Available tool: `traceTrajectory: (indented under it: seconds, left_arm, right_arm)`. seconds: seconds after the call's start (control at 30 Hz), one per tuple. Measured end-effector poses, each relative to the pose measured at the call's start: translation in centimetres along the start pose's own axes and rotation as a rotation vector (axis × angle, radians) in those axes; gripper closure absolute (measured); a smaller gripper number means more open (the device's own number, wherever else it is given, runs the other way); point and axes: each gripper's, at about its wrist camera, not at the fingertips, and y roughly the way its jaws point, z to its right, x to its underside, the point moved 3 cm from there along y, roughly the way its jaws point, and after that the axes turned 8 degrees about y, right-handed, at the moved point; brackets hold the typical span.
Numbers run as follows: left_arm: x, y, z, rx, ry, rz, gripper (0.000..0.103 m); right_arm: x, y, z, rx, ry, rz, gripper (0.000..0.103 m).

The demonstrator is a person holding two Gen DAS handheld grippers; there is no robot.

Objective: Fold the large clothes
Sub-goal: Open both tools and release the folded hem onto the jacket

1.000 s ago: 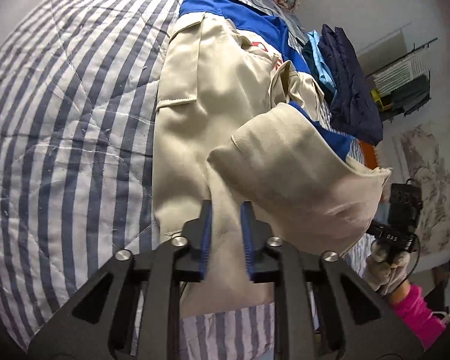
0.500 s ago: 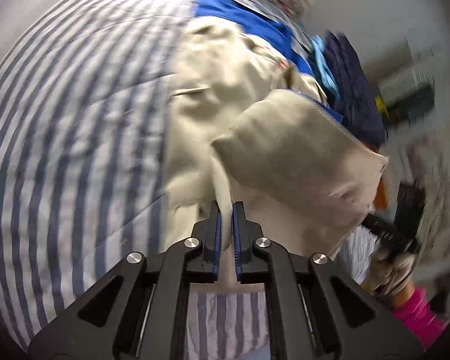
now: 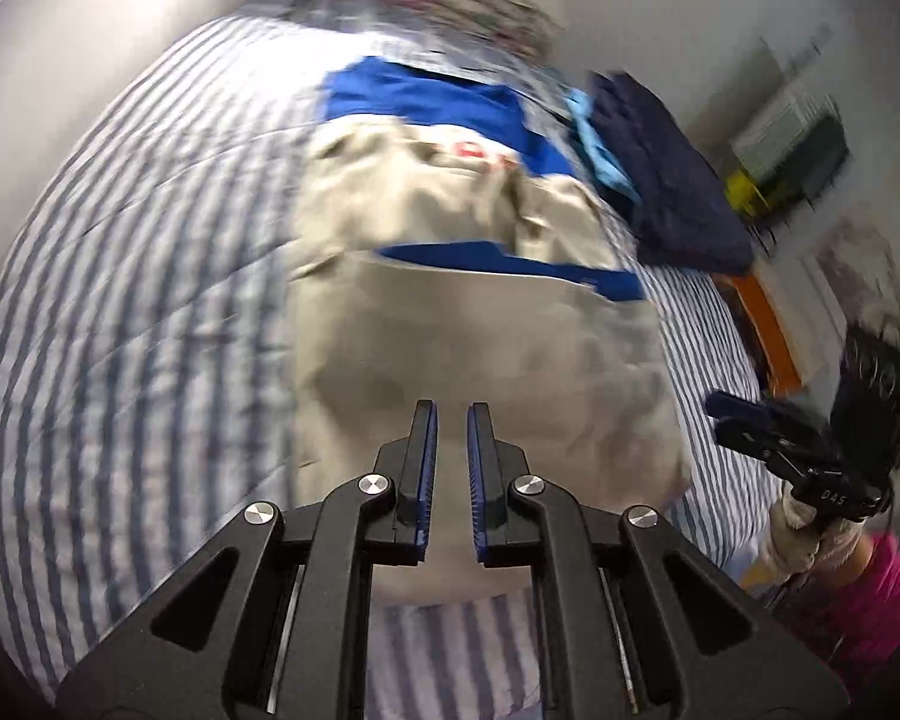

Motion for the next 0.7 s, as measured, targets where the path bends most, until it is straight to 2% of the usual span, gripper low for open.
traceTrajectory:
  seconds: [0.07, 0.1, 0.17, 0.2, 0.27, 0.3, 0.37, 0.43, 0.5, 0.6, 0.67, 0.7]
  left_arm:
    - [-0.9, 1.7, 0.7, -0.025, 0.041, -0.016, 0.096]
    - [-1.7, 3.1, 0.5, -0.044, 0.049, -0.028, 0.096]
    - [-2.9, 5.8, -0.6, -0.075, 0.043, -0.052, 0.096]
    - [-3.0, 6.8, -0.9, -0.084, 0.045, -0.059, 0.096]
    - [-3.5, 9.6, -2.0, -0.085, 0.063, -0.091, 0.096]
    - [-3.4, 10.1, -2.2, -0.076, 0.064, -0.085, 0.096]
    - [-3.6, 10.1, -2.6, -0.05, 0.042, -0.08, 0.096]
    - [-3.6, 9.4, -2.9, -0.045, 0.035, -0.082, 0.096]
    - [-3.6, 7.9, -2.8, -0.055, 0.049, -0.066, 0.096]
    - [-4.3, 4.4, -2.0, -0.105, 0.102, 0.018, 0.095]
    - [-5.0, 2.9, -2.1, -0.101, 0.105, 0.069, 0.092]
    - [-5.1, 2.5, -2.4, -0.098, 0.096, 0.078, 0.09]
  right_arm:
    - [-0.4, 1.5, -1.0, -0.018, -0.021, -0.02, 0.069]
    - [-0.6, 2.5, -1.3, -0.001, -0.036, -0.033, 0.069]
    - [-0.9, 4.0, -0.6, 0.075, -0.046, -0.045, 0.07]
    - [-1.2, 5.0, 0.5, 0.143, -0.03, -0.055, 0.07]
    - [-1.2, 6.3, 3.5, 0.267, 0.046, -0.092, 0.071]
    - [-0.9, 6.9, 5.0, 0.274, 0.095, -0.124, 0.077]
    - [-0.6, 7.1, 5.9, 0.255, 0.096, -0.149, 0.082]
    - [-0.3, 6.6, 5.5, 0.28, 0.061, -0.149, 0.083]
    - [-0.4, 5.9, 5.6, 0.27, 0.089, -0.144, 0.082]
    - [-1.2, 3.1, 4.7, 0.22, 0.103, -0.063, 0.077]
    - [-2.1, 1.4, 4.3, 0.219, 0.076, 0.019, 0.075]
    - [-2.5, 0.6, 4.2, 0.211, 0.063, 0.068, 0.07]
